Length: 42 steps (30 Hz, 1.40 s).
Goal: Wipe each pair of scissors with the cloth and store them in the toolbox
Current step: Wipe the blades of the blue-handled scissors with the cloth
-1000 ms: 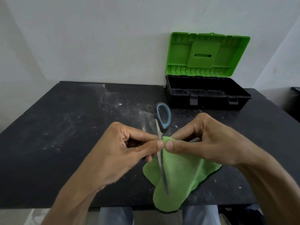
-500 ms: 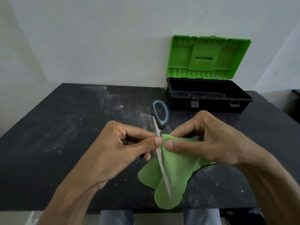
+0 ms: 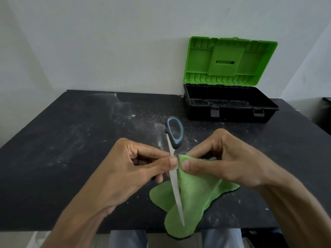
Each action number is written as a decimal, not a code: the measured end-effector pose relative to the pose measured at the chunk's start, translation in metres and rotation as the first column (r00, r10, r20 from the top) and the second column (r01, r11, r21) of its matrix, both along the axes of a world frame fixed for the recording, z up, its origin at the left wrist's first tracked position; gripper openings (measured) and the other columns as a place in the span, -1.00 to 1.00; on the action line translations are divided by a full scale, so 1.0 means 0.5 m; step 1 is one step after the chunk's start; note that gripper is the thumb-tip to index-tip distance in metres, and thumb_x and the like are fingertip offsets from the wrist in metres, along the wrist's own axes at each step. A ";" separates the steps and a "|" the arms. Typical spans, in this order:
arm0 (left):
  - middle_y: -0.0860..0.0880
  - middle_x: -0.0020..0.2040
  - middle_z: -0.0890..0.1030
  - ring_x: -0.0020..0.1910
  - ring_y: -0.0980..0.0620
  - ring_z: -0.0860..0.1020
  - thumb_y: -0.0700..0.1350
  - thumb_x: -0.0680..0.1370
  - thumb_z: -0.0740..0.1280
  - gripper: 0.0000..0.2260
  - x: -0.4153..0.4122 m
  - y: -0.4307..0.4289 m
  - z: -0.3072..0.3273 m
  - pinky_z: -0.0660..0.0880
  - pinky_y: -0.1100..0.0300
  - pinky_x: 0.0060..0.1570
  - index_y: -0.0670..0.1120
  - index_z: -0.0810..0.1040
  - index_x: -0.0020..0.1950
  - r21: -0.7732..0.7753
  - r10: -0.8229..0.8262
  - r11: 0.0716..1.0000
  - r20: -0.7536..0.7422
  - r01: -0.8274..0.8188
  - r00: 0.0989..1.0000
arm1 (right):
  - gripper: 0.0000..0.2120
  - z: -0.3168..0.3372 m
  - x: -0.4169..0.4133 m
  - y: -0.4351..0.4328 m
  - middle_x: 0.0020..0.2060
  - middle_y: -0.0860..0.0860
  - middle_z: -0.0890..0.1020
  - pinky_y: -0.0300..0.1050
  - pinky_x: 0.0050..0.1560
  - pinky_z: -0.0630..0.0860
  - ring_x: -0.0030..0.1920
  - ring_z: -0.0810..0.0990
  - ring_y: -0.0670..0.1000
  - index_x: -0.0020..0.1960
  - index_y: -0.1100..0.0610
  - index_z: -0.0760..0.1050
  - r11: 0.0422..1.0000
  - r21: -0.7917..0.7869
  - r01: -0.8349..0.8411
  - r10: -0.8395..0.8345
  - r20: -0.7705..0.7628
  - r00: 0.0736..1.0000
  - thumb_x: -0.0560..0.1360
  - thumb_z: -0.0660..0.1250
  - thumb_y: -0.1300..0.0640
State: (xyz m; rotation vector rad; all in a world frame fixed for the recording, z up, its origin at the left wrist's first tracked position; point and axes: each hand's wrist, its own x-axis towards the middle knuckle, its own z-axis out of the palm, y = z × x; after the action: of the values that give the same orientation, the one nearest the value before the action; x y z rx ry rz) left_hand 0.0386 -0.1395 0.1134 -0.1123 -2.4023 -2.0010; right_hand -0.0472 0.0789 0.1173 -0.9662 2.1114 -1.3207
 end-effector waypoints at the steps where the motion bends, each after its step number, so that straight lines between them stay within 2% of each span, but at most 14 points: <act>1: -0.05 -0.48 0.60 -0.52 0.18 0.42 0.00 0.36 0.51 -0.89 0.001 0.001 -0.003 0.31 0.43 -0.48 0.01 0.77 -0.18 -0.005 -0.011 1.000 0.006 0.011 1.000 | -0.83 -0.006 0.002 -0.004 -0.40 0.02 0.63 0.02 -0.39 0.36 -0.43 0.45 0.07 -0.05 0.13 0.79 1.000 -0.008 -0.008 0.008 0.010 1.000 0.62 0.46 0.10; 3: -0.04 -0.48 0.61 -0.51 0.19 0.44 -0.03 0.37 0.51 -0.89 0.001 0.001 -0.001 0.32 0.44 -0.47 -0.02 0.77 -0.17 0.000 -0.024 1.000 0.017 0.024 1.000 | -0.83 -0.007 0.003 -0.006 -0.43 0.15 0.54 0.07 -0.39 0.29 -0.41 0.32 0.15 -0.03 0.13 0.79 1.000 -0.008 -0.029 0.030 0.039 0.999 0.62 0.46 0.07; 6: -0.02 -0.49 0.60 -0.50 0.19 0.46 -0.06 0.37 0.49 -0.89 0.000 -0.010 0.005 0.34 0.41 -0.44 -0.06 0.77 -0.19 0.030 -0.028 0.999 0.017 0.027 0.999 | -0.79 0.010 -0.002 0.014 -0.26 0.41 0.67 0.17 -0.35 0.41 -0.38 0.48 0.21 0.02 0.19 0.78 0.999 -0.009 -0.039 0.040 0.073 0.997 0.60 0.46 0.06; 9: -0.09 -0.46 0.58 -0.46 0.09 0.43 -0.01 0.35 0.49 -0.85 0.000 -0.024 0.008 0.34 0.34 -0.43 -0.06 0.77 -0.20 0.035 -0.032 0.999 0.023 0.031 0.999 | -0.84 0.020 -0.006 0.045 -0.28 0.14 0.77 -0.08 -0.28 0.51 -0.32 0.63 0.07 -0.04 0.17 0.80 1.000 -0.028 0.003 0.000 0.091 0.996 0.58 0.46 0.13; 11: -0.11 -0.46 0.57 -0.46 0.07 0.42 0.00 0.34 0.49 -0.83 0.000 -0.024 0.009 0.33 0.35 -0.45 -0.07 0.77 -0.19 0.043 -0.051 0.998 0.035 0.049 0.998 | -0.84 0.022 -0.006 0.053 -0.36 -0.03 0.72 -0.16 -0.38 0.43 -0.39 0.55 -0.02 -0.09 0.13 0.80 0.999 -0.032 -0.007 0.010 0.097 0.995 0.57 0.45 0.16; 14: -0.18 -0.44 0.57 -0.43 0.02 0.41 0.01 0.34 0.49 -0.81 0.000 -0.022 0.012 0.35 0.26 -0.37 -0.08 0.77 -0.19 0.048 -0.074 0.996 0.043 0.072 0.996 | -0.81 0.025 -0.006 0.058 -0.49 0.05 0.46 -0.08 -0.41 0.19 -0.45 0.27 0.09 -0.15 0.05 0.79 0.999 -0.039 -0.038 0.042 0.103 0.994 0.60 0.46 0.13; 17: -0.33 -0.30 0.61 -0.39 -0.06 0.40 0.09 0.34 0.56 -0.75 0.002 -0.034 0.008 0.34 0.14 -0.30 -0.06 0.77 -0.14 0.031 -0.099 0.995 0.030 0.098 0.995 | -0.82 0.029 0.000 0.070 -0.47 0.26 0.33 -0.02 -0.42 0.16 -0.43 0.18 0.22 -0.15 0.04 0.80 0.997 -0.036 -0.067 0.069 0.078 0.995 0.58 0.46 0.07; 22: -0.30 -0.31 0.62 -0.42 0.00 0.42 0.12 0.29 0.55 -0.72 0.006 -0.040 -0.001 0.34 0.27 -0.39 -0.05 0.77 -0.15 0.026 -0.070 0.997 0.035 0.070 0.997 | -0.83 0.026 -0.002 0.078 -0.50 0.00 0.39 -0.13 -0.44 0.18 -0.44 0.23 0.01 -0.16 0.07 0.80 0.998 -0.026 -0.050 0.052 0.061 0.997 0.58 0.47 0.13; 27: -0.08 -0.52 0.54 -0.54 0.13 0.37 -0.02 0.30 0.49 -0.84 0.009 -0.021 0.011 0.27 0.40 -0.53 -0.08 0.77 -0.24 0.032 -0.021 0.999 0.022 0.020 1.000 | -0.83 0.026 -0.002 0.074 -0.51 0.09 0.44 -0.13 -0.42 0.24 -0.46 0.28 0.05 -0.14 0.16 0.80 1.000 0.004 -0.029 0.029 0.021 0.999 0.56 0.48 0.13; 29: -0.05 -0.52 0.55 -0.53 0.15 0.39 -0.02 0.31 0.49 -0.85 0.009 -0.011 0.015 0.29 0.41 -0.52 -0.07 0.77 -0.22 0.023 -0.014 1.000 0.007 0.014 1.000 | -0.80 0.027 -0.002 0.069 -0.51 0.17 0.40 -0.10 -0.43 0.20 -0.46 0.23 0.11 -0.17 0.20 0.78 1.000 0.010 -0.022 0.022 0.018 1.000 0.55 0.48 0.12; 32: -0.04 -0.51 0.55 -0.51 0.13 0.39 -0.01 0.33 0.50 -0.87 0.009 -0.004 0.016 0.29 0.39 -0.50 -0.03 0.77 -0.22 0.005 -0.008 1.000 -0.020 0.008 1.000 | -0.78 0.021 -0.004 0.058 -0.49 0.05 0.39 -0.14 -0.46 0.15 -0.45 0.22 0.05 -0.16 0.28 0.76 1.000 -0.024 0.020 -0.019 0.048 0.999 0.54 0.48 0.14; 36: -0.05 -0.51 0.55 -0.52 0.14 0.39 -0.01 0.35 0.50 -0.89 0.007 0.001 0.018 0.30 0.37 -0.48 -0.01 0.77 -0.21 -0.002 -0.005 1.000 -0.038 0.005 0.999 | -0.81 0.012 0.003 0.043 -0.45 0.25 0.52 0.01 -0.44 0.18 -0.42 0.28 0.17 -0.08 0.22 0.79 0.998 -0.067 0.016 -0.012 0.071 0.997 0.55 0.49 0.10; 40: -0.05 -0.50 0.57 -0.48 0.08 0.41 0.01 0.35 0.50 -0.88 0.005 0.007 0.013 0.32 0.34 -0.45 0.00 0.77 -0.20 -0.015 -0.035 0.999 -0.026 0.035 0.999 | -0.81 0.002 0.008 0.027 -0.40 0.15 0.65 -0.08 -0.42 0.34 -0.42 0.43 0.07 -0.06 0.23 0.78 0.996 -0.090 -0.004 0.012 0.081 0.997 0.56 0.47 0.11; 42: -0.05 -0.50 0.56 -0.47 0.09 0.41 0.01 0.34 0.50 -0.86 0.008 0.002 0.010 0.32 0.35 -0.45 -0.01 0.77 -0.20 -0.008 -0.031 1.000 -0.017 0.030 0.999 | -0.81 -0.001 0.012 0.020 -0.48 0.03 0.51 -0.08 -0.44 0.22 -0.45 0.32 0.03 -0.12 0.20 0.78 0.995 -0.095 -0.002 0.010 0.084 0.996 0.57 0.47 0.11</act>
State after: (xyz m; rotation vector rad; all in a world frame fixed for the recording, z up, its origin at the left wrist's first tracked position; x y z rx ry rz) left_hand 0.0423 -0.1383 0.1184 -0.1666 -2.4131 -1.9946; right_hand -0.0411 0.0891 0.1166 -0.9376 1.9972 -1.4443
